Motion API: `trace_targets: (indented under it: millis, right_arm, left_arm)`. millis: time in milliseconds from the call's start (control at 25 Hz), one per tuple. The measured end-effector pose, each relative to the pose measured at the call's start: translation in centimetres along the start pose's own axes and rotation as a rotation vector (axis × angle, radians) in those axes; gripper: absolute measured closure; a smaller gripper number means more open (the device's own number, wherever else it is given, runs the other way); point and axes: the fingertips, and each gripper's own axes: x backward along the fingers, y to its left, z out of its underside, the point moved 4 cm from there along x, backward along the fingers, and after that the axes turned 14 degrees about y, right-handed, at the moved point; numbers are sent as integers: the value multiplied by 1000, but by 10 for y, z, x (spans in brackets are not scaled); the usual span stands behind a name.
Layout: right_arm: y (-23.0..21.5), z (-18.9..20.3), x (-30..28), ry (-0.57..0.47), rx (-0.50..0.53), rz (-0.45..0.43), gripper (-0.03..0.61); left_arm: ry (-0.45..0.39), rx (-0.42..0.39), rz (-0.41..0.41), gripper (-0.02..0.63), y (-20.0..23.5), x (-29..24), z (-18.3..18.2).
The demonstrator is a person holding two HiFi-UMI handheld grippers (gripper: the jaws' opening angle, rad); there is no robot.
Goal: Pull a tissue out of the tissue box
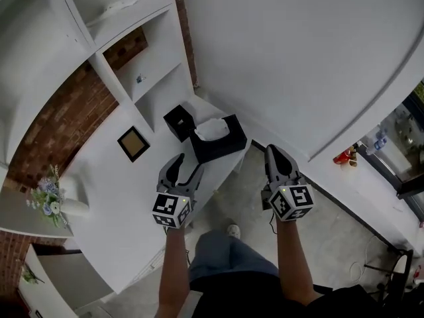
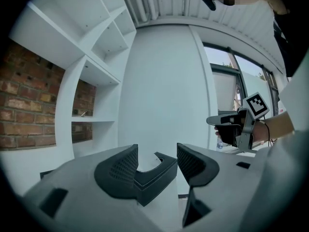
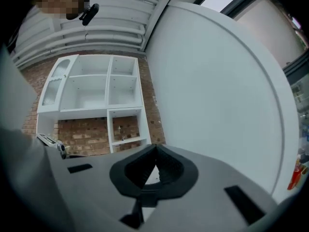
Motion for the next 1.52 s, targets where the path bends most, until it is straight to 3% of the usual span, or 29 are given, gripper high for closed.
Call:
trace_targets:
  millis: [320,480,600,880,1000,1280,1520]
  right_arm:
    - [-11,-19,-42,28,25,-19,580]
    - [-13,-26,-63,45,35,-22,580]
    - [-12,-25,-74,66,48,-30,580]
    - [-13,-18,-97,113,73,-50,580]
    - [-15,-17,-104,123,72,-54,580]
    - [-18,-16,-115,134,71,-59,580]
    - [-20,-16,-120,134,60,-59,580]
  left_arm:
    - [79,19,24,391,28,-57,-5]
    - [153,-15,42,391,43,-85,-13]
    - [260,-75,63,391,51,-106,-16]
    - [592,-325,95,391,58,-159,-4]
    - [714,-392,115,391,58,-175,6]
    - [864,-375,128,391,68,-193,25]
    - [895,-352,133,394,70,-196,32]
